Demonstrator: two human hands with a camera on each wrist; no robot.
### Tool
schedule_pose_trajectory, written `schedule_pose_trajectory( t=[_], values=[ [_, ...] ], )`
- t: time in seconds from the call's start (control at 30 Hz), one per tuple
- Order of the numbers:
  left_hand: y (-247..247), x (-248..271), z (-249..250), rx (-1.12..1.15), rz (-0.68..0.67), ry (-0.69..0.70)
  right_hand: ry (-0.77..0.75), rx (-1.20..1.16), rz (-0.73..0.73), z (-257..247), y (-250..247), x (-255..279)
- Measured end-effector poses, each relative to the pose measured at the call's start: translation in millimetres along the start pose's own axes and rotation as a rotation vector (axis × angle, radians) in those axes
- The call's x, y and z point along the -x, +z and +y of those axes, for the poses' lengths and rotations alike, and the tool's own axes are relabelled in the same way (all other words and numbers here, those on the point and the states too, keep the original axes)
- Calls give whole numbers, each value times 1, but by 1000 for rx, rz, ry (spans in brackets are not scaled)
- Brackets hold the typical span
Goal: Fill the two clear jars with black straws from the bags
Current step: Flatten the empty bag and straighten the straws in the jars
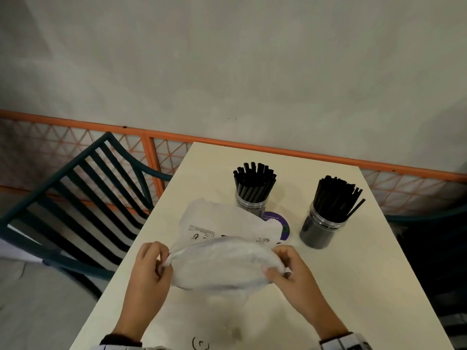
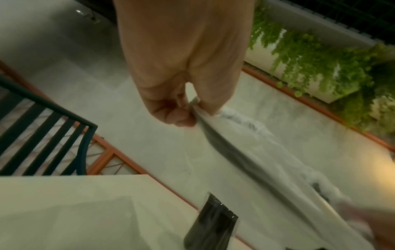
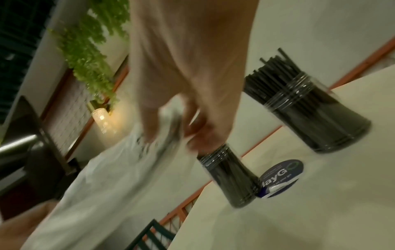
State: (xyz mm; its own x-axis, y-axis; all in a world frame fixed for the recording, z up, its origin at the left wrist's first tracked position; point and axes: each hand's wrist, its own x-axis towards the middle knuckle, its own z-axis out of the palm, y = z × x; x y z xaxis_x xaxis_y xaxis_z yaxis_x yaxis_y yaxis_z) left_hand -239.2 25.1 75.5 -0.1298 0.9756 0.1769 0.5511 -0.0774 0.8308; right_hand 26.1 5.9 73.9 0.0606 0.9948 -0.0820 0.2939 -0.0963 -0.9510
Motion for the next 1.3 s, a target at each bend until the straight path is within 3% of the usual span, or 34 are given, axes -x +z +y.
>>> schedule_pose_trajectory(
  t=[0.1,0.17,0.23,0.3,0.43,0.53,0.6,0.73,0.87,0.97,1.03,1.13,1.23,1.3],
  values=[
    [-13,-1,-9,95,-161,-46,104,-237,-390,-6,-9,7],
    [-22,-2,-7,211,-295,-110,133,-232,-410,-10,-7,11],
    [-30,-5,-5,293,-401,-171,96,-163,-337,-10,2,10],
    [-35,-8,-7,306,-418,-146,40,-70,-226,-7,13,7],
    [-37,-16,-16,76,-108,108,-102,116,230,5,30,2],
    [-31,-16,-23,0,47,181,-155,244,292,1,44,5],
    [-27,-17,-34,1,92,147,-113,354,200,1,48,9],
    [-17,-13,-65,-63,61,74,-124,490,-233,-1,52,23],
    [-11,-5,-85,-135,-62,39,-156,726,-260,20,95,23],
    [-12,4,-89,-241,-299,65,-16,978,-403,67,129,19],
    [-8,12,-90,-367,-279,188,-67,1060,-380,93,146,12],
    [19,24,-102,-470,-335,466,-16,1013,-354,93,155,9],
    [43,29,-123,-620,-556,427,33,1005,-470,91,153,3],
    [51,34,-139,-688,-565,448,-1,997,-501,89,140,-2]
  ],
)
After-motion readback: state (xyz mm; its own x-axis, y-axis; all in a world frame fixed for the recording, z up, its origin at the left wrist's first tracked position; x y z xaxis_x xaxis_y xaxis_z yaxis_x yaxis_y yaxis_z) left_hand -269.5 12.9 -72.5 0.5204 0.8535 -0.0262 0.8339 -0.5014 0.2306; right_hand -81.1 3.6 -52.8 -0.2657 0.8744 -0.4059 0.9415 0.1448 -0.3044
